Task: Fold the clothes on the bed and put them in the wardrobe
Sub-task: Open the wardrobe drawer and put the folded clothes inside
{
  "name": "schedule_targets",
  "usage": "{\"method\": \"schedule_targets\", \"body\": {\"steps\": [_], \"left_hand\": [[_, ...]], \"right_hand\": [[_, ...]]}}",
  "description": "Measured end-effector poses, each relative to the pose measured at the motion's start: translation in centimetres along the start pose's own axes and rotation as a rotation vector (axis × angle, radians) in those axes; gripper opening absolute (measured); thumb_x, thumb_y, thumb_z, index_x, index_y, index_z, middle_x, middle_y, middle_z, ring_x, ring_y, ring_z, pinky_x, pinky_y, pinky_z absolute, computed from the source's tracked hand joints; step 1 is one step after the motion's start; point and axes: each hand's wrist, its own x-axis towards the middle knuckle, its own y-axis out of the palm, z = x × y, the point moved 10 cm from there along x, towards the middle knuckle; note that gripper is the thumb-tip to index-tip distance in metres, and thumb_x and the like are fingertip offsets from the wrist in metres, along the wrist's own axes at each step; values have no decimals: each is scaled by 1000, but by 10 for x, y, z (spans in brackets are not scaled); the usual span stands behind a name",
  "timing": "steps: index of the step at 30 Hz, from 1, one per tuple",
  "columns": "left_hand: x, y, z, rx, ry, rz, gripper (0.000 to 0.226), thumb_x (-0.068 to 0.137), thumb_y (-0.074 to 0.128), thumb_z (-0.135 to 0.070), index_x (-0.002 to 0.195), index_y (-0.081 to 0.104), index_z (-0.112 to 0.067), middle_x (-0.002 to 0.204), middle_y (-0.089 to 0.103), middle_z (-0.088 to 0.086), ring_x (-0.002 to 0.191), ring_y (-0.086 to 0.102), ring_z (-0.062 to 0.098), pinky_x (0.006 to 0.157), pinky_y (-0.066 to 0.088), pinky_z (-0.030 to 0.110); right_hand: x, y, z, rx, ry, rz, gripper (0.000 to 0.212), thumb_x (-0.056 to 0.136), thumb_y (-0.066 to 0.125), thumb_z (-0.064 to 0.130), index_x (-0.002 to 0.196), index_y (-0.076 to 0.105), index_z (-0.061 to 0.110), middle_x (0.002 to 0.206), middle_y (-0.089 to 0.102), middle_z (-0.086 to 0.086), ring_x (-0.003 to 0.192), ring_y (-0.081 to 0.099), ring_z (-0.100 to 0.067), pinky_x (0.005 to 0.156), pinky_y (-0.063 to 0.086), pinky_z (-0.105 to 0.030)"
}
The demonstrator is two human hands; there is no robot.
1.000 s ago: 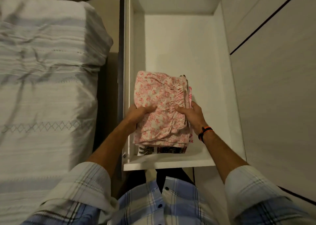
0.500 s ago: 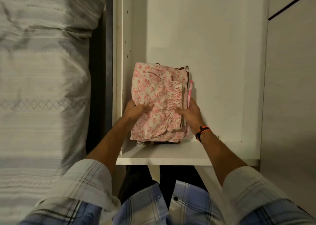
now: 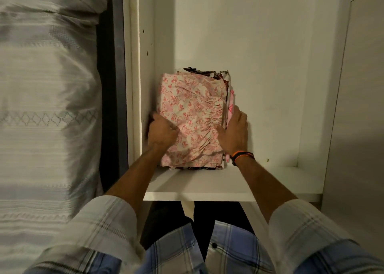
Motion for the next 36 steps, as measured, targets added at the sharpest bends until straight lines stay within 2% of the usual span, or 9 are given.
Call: {"method": "schedule_targets", "body": {"steps": [3,5,10,14,18,23,27,32,36], "left_hand": [[-26,-11,-53,422,432,-252,97,84,73,-23,153,7,-7,159,12,22,146,19,38,117,20,46],[-31,5,-66,628,608,-235,100,85,71,-23,156,0,-12,162,-4,19,150,-1,37,119,5,49],[0,39,-39,643,518,88,108,84,72,-23,156,-8,-17,163,-14,10,149,-10,34,120,14,55],[16,46,-36,581,500,141,121,77,79,-32,155,-12,-16,162,-19,10,149,-11,36,118,11,52],[20,47,-33,596,490,127,122,77,79,-25,155,-14,-17,162,-21,8,149,-11,37,116,18,53],[16,37,-39,685,474,127,114,82,76,-21,155,-12,-19,163,-17,7,150,-7,34,114,28,57],[-3,24,-46,648,446,178,107,79,79,-30,156,5,-22,164,-4,7,150,0,34,117,21,58],[-44,8,-33,433,407,152,98,82,77,-29,156,15,-13,163,12,10,148,15,31,119,19,44],[-86,-11,-17,342,418,98,84,82,77,-26,150,31,-9,152,37,12,139,36,31,115,32,44]], "right_hand": [[-13,-5,48,-273,-354,-90,81,86,70,31,152,28,12,159,22,-16,145,26,-34,116,29,-47],[-14,16,55,-367,-457,26,89,84,71,38,155,22,16,163,9,-15,150,12,-33,120,21,-47],[2,44,36,-458,-460,200,106,82,74,42,158,3,22,163,-15,-13,152,-4,-31,123,14,-44],[10,53,38,-479,-475,202,104,84,73,38,158,2,20,163,-17,-13,152,-7,-33,122,16,-48],[11,55,37,-487,-472,242,102,86,70,37,158,-1,20,162,-20,-12,151,-8,-33,123,13,-48],[12,46,40,-487,-485,373,102,87,69,32,157,-5,20,162,-22,-13,151,-10,-32,123,14,-47],[9,29,48,-373,-470,480,94,90,66,32,158,2,19,162,-16,-17,151,2,-35,120,23,-48],[-18,-1,57,-171,-438,425,89,91,67,31,157,10,16,165,4,-14,152,8,-28,120,14,-38],[-61,-21,62,-36,-410,364,81,92,68,29,155,21,11,161,24,-11,145,29,-29,119,25,-42]]}}
